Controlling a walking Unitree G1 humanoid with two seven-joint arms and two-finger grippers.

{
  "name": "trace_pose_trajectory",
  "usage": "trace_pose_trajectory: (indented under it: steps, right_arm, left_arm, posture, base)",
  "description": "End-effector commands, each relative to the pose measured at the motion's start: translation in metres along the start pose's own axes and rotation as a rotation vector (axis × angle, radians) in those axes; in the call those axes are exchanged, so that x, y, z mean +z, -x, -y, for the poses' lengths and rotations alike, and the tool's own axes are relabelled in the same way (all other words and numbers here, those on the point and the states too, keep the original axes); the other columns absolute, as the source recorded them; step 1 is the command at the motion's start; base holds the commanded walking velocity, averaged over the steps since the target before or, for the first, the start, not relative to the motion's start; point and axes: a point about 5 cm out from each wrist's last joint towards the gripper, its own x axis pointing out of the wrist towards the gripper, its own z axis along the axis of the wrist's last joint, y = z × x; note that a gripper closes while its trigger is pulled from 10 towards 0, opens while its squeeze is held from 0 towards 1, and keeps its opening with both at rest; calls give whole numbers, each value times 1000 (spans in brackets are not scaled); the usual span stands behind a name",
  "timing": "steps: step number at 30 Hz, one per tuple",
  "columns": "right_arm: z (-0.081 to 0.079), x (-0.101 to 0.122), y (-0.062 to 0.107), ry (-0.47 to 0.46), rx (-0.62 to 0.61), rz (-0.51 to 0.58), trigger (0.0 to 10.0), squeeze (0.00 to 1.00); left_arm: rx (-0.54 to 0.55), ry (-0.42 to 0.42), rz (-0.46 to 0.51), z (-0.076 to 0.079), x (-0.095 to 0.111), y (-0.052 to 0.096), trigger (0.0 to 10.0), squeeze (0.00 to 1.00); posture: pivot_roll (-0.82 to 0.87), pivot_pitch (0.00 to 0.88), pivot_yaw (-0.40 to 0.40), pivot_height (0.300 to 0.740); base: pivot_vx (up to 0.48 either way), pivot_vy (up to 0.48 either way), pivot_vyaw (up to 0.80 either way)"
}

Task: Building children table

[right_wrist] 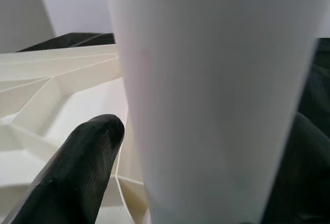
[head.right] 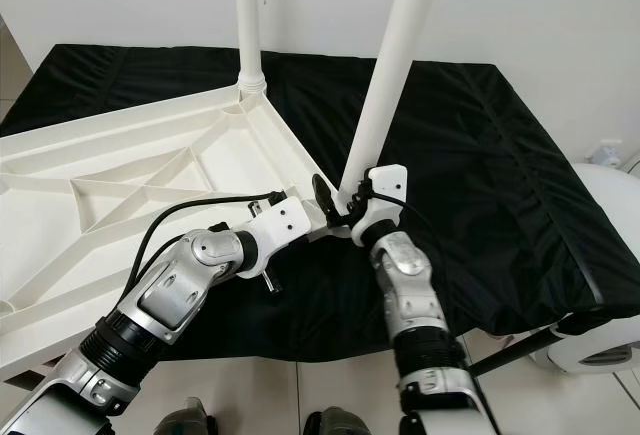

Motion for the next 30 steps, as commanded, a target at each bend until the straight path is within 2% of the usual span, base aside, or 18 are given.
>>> trace_pose_trajectory:
  steps: [1, 4, 5, 6, 8, 9, 11, 14, 16, 22, 28, 29, 30]
  right_arm:
    - [2, -1, 4, -7, 45, -6, 10000, 0]
    - [5, 0, 8, 2, 103, -15, 10000, 0]
    - [13, 1, 12, -1, 171, -35, 10000, 0]
    - [13, 1, 12, -1, 171, -35, 10000, 0]
    - [25, 2, 17, 13, 246, -60, 10000, 0]
    - [25, 2, 17, 13, 246, -60, 10000, 0]
    - [37, 2, 17, 55, 280, -94, 10000, 0]
    - [40, 2, 17, 69, 294, -103, 10000, 0]
    - [48, 4, 14, 116, 306, -121, 10000, 0]
    - [56, 9, 9, 154, 315, -133, 10000, 0]
    - [55, 10, 7, 151, 345, -131, 9843, 0]
    - [55, 10, 7, 147, 348, -131, 6196, 0]
    - [55, 10, 7, 147, 348, -131, 6196, 0]
  left_arm:
    - [-35, -38, 68, 6, 15, -2, 10000, 0]
    - [-35, -39, 68, 6, 16, -2, 10000, 0]
    - [-36, -40, 69, 6, 16, -3, 10000, 0]
    - [-36, -40, 69, 6, 16, -3, 10000, 0]
    - [-37, -42, 69, 5, 16, -3, 10000, 0]
    - [-37, -42, 69, 5, 16, -3, 10000, 0]
    - [-37, -44, 71, 4, 17, -3, 10000, 0]
    - [-37, -44, 71, 4, 17, -3, 10000, 0]
    - [-36, -46, 72, 3, 18, -3, 10000, 0]
    - [-36, -45, 69, 4, 17, -2, 10000, 0]
    - [-35, -42, 68, 3, 17, -2, 10000, 0]
    - [-34, -42, 68, 3, 17, -2, 10000, 0]
    - [-34, -42, 68, 3, 17, -2, 10000, 0]
  posture:
    - [-14, 0, -62, 740]
    - [-16, 0, -59, 740]
    - [-19, 0, -57, 740]
    - [-19, 0, -57, 740]
    - [-20, 0, -55, 740]
    - [-20, 0, -55, 740]
    - [-20, 0, -53, 740]
    - [-19, 0, -53, 740]
    - [-17, 0, -53, 740]
    - [-13, 0, -55, 740]
    - [-9, 0, -57, 740]
    - [-8, 0, -58, 740]
    - [-8, 0, -58, 740]
  base:
    - [0, 0, 0]
    - [0, 0, 0]
    - [0, 0, 0]
    - [0, 0, 0]
    - [0, 0, 0]
    - [0, 0, 0]
    - [0, 0, 0]
    - [0, 0, 0]
    - [0, 0, 0]
    - [0, 0, 0]
    - [0, 0, 0]
    - [0, 0, 0]
    - [0, 0, 0]
